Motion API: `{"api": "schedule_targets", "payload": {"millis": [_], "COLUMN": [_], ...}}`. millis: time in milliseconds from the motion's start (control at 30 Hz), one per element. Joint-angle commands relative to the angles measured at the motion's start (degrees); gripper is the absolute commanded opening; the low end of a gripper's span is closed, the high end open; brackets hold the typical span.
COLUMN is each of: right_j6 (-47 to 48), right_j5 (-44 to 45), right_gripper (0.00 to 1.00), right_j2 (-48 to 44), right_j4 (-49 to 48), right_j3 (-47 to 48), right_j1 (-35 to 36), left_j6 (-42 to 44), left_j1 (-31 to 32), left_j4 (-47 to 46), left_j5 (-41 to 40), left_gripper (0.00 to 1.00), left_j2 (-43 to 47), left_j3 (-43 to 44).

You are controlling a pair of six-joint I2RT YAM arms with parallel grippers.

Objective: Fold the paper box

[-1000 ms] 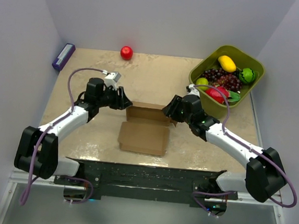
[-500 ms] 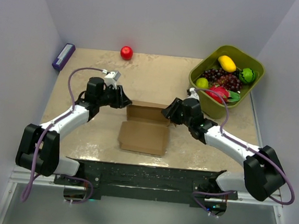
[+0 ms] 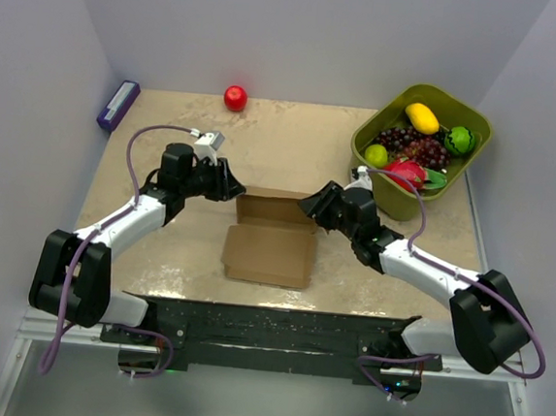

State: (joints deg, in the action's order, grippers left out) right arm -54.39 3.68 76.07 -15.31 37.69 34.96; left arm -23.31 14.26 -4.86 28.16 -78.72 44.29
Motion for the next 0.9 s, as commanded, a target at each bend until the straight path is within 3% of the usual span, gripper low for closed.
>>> {"api": "schedule_targets", "payload": {"millis": [0, 133, 400, 867], "right_j6": [1.0, 1.7, 3.2, -1.3], "right_j5": [0.6, 2.1, 6.5, 3.2], "right_gripper": [0.54, 0.66, 0.69, 0.68], "right_j2": [-3.7, -7.9, -13.0, -2.4], "right_j4": [-1.6, 4.5, 12.3, 2.6], "right_j3": [-0.6, -1.7, 1.4, 3.5], "right_j1": [-0.1, -0.2, -0.2, -1.7], "left_j6": [0.1, 0.7, 1.7, 2.7], "left_j1": [-0.4, -0.3, 0.3, 1.1], "left_j4": [-1.0, -0.1, 0.9, 2.0], "left_j5": [0.5, 0.0, -0.7, -1.7], "left_gripper": [0.38, 0.38, 0.37, 0.37], "left_j2": [0.7, 0.6, 0.8, 1.5], "left_j3": [0.1, 0.0, 0.0, -0.1]}}
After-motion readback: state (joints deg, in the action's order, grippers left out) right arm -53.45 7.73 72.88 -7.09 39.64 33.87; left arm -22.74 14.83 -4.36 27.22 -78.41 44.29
